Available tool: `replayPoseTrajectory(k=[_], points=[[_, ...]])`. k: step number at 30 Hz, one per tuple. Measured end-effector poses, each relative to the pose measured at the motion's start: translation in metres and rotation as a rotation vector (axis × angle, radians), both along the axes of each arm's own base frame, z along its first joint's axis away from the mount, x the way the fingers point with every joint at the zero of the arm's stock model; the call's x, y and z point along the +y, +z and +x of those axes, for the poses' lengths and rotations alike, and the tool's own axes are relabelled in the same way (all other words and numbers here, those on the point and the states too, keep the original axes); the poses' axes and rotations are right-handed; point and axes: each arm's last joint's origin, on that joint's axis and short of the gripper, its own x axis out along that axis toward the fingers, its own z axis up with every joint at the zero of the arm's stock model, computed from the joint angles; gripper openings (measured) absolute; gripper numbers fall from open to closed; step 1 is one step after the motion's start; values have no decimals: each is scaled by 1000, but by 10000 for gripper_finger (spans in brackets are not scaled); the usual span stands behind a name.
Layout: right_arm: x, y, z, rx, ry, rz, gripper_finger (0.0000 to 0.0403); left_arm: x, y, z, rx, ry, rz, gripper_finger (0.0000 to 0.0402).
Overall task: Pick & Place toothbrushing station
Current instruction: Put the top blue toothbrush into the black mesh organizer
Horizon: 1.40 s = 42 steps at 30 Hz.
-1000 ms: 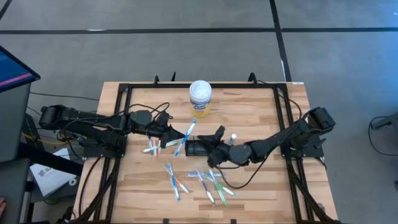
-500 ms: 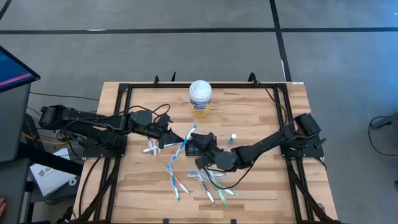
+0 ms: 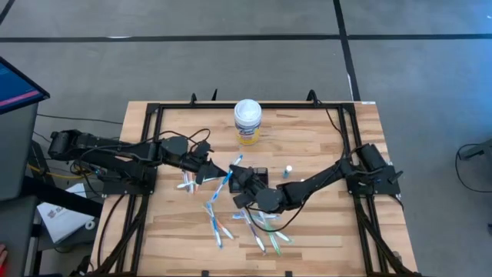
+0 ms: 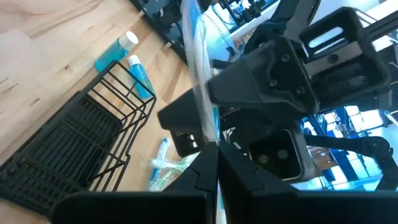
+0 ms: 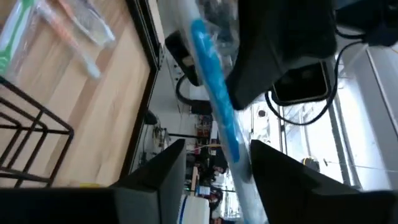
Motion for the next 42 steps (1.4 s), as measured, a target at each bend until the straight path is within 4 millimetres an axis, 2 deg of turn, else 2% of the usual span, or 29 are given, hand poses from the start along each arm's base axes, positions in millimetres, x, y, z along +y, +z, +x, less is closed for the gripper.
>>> replayPoseTrajectory(k=[9, 22, 29, 34, 37, 42], points=[[1, 2, 1, 2, 24, -6, 117, 0, 0, 0, 0, -12, -3, 0], [-7, 2, 4, 20, 32, -22, 99, -1, 0, 0, -1, -24, -7, 0], [-3, 2, 2, 17, 38, -16, 17, -1, 0, 0, -2, -26, -5, 0], [-1, 2, 1, -24, 37, 33, 30, -1, 0, 0, -11, -31, 26, 0], [-1, 2, 1, -29, 14, 35, 15, -1, 1, 0, -25, -36, 68, 0], [2, 1, 0, -61, 12, 77, 18, 0, 2, 0, -44, -46, 131, 1]])
